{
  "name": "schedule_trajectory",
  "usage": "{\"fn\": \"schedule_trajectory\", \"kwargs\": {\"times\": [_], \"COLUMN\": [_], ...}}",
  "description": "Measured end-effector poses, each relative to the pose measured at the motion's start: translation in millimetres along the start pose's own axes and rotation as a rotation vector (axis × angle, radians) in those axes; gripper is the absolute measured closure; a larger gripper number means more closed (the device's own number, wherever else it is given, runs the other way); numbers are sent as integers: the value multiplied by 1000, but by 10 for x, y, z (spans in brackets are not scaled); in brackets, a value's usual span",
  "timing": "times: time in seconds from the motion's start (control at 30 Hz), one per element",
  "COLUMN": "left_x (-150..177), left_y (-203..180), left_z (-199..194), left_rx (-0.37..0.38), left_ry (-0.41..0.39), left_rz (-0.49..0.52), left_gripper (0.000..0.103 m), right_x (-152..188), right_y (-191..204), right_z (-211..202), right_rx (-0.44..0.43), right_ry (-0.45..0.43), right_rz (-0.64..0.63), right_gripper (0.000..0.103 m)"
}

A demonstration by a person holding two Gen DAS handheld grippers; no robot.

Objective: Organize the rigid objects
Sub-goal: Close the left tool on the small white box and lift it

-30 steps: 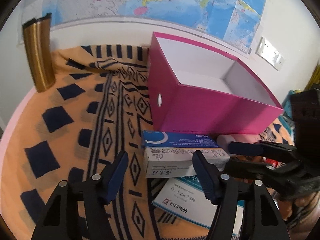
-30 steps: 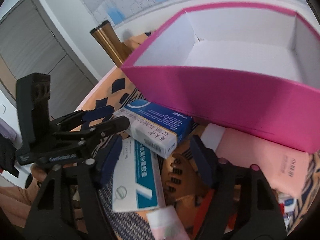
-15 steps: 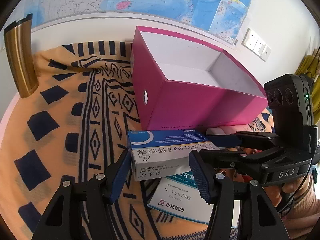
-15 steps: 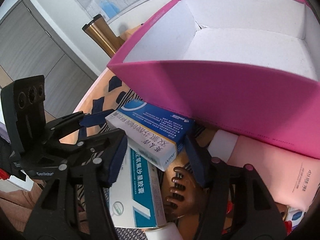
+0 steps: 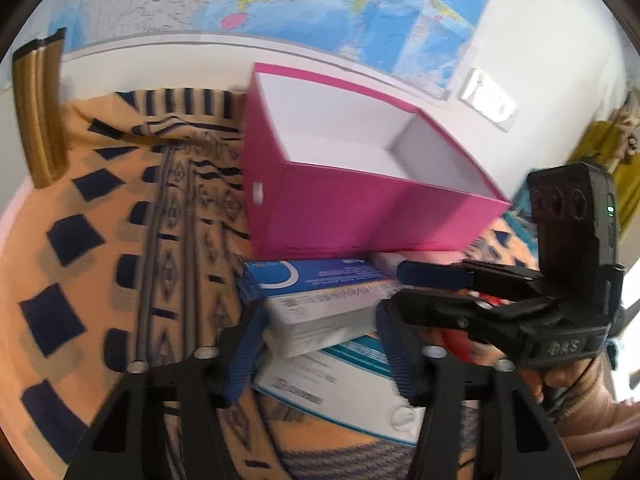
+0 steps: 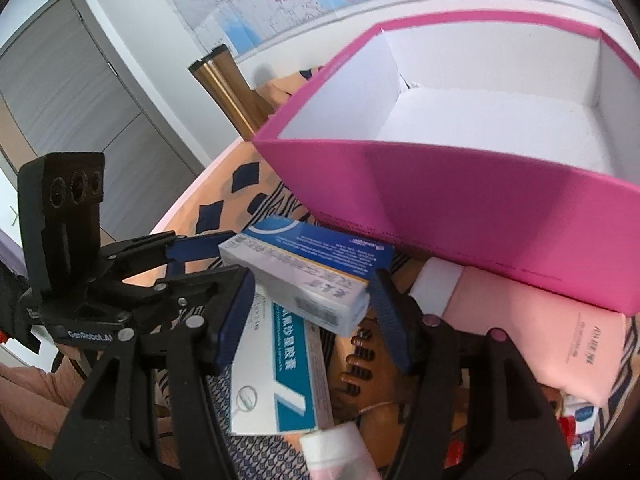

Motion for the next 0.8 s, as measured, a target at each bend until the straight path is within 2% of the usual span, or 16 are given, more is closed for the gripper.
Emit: {"fn": "schedule_trajectory", "kwargs": {"times": [0.03, 0.07, 0.1, 0.17, 0.23, 0.33, 0.43, 0.5, 0.8], "left_x": [11, 22, 50, 94, 117, 99, 69, 53, -23], "left_y": [-37, -63, -86, -87, -74, -59, -49, -30, 98], "left_z": [-3, -4, 12, 36, 23, 20, 55, 72, 194], "left_rx": [3, -14, -32, -30, -23, -28, -43, -45, -46], "left_ry": [6, 7, 16, 28, 31, 28, 31, 33, 59], "left_rz": [6, 22, 35, 24, 15, 9, 8, 5, -8], "left_gripper": [66, 66, 65, 62, 62, 62, 61, 59, 57], "right_x": [7, 13, 28, 77, 113, 96, 72, 62, 99], "right_y": [34, 63, 101, 137, 92, -53, -205, -284, -299], "right_z": [-22, -29, -34, -16, -27, -90, -68, -32, 97], "right_rx": [-44, -75, -84, -34, -55, -6, 38, 71, 25], "right_ry": [-1, 4, 6, 16, 18, -6, 10, 17, 47], "right_rz": [4, 7, -3, -44, -12, 22, 50, 59, 104], "right_gripper": [58, 74, 76, 76, 73, 71, 63, 54, 54]}}
Point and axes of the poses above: each gripper's, at about its wrist camera, not at the fingertips, and z roughly the way its jaws point, y to its left, x to its underside, the point moved 5 cm from there along z, roughly the way its jaws point, and after that the axes turned 1 degree about -y, right-handed, at the moved point
